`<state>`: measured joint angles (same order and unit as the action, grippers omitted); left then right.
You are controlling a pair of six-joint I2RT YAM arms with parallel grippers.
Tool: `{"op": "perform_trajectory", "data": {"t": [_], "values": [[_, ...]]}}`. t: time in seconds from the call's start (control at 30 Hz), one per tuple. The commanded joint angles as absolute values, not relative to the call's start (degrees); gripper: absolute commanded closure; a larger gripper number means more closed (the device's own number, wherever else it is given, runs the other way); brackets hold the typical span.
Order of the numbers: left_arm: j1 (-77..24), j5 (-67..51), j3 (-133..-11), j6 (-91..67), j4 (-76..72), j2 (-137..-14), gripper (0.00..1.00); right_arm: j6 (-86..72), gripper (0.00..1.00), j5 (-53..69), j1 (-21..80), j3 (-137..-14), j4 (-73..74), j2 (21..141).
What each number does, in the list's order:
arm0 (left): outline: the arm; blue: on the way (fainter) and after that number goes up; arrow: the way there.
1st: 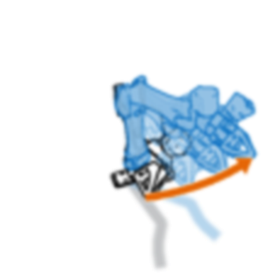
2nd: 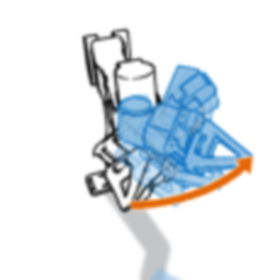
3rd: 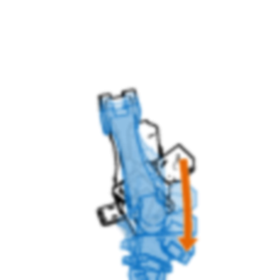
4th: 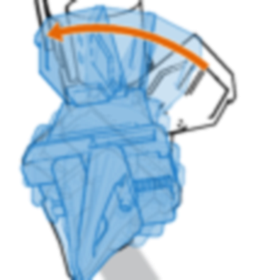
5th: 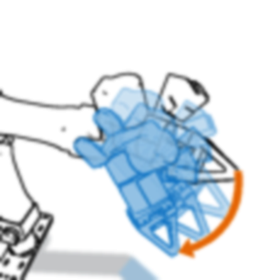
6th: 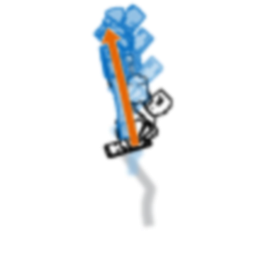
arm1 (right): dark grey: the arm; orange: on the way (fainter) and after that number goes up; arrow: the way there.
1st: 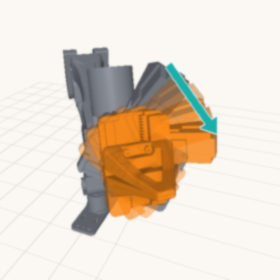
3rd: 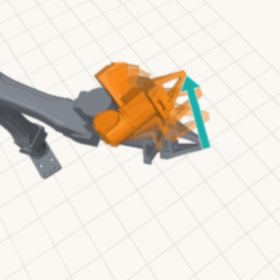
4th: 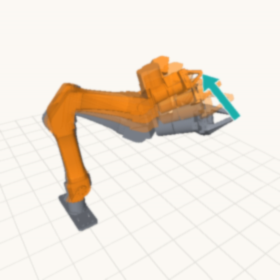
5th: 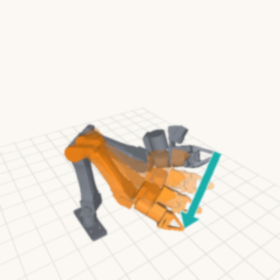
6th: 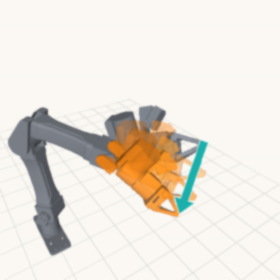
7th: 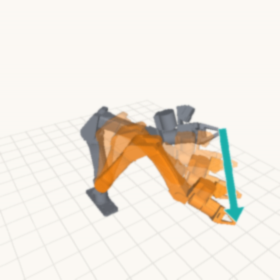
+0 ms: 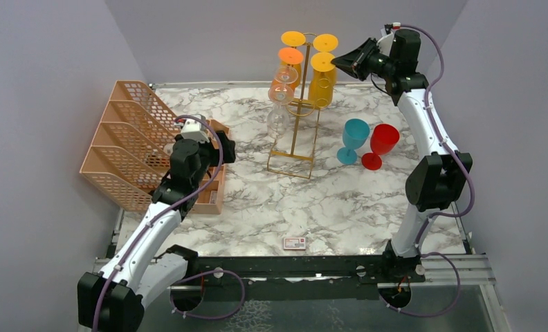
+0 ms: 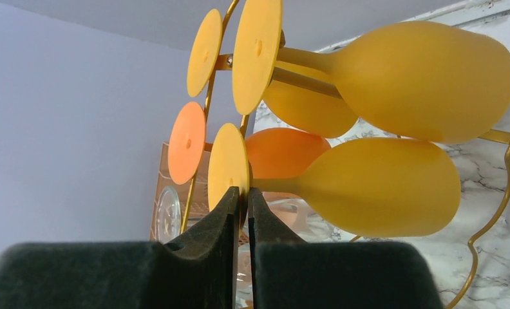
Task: Take the wine glass off the wine glass rack
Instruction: Pick up the wine glass from the wine rack.
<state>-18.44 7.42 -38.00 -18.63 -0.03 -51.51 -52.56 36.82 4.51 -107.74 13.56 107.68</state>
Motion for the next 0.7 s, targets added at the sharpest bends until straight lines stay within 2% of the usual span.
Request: {"op": "perform_trajectory", "data": {"t": [0.0, 0.23, 0.67], "values": [[-18.2, 3.9, -41.9, -16.2, -0.2, -53.5, 0.01, -53.1, 0.90, 38.2, 4.8, -110.1, 15.0, 107.6], [-18.2, 11.4, -42.9, -7.9, 1.8, -54.0, 0.01, -59.2, 0.91, 40.3, 4.8, -105.3, 8.8, 105.4], [-18.3, 12.0, -41.7, -8.0, 4.7, -51.0, 0.01, -65.8, 0.99, 39.2, 4.8, -101.7, 5.1, 102.1]]}}
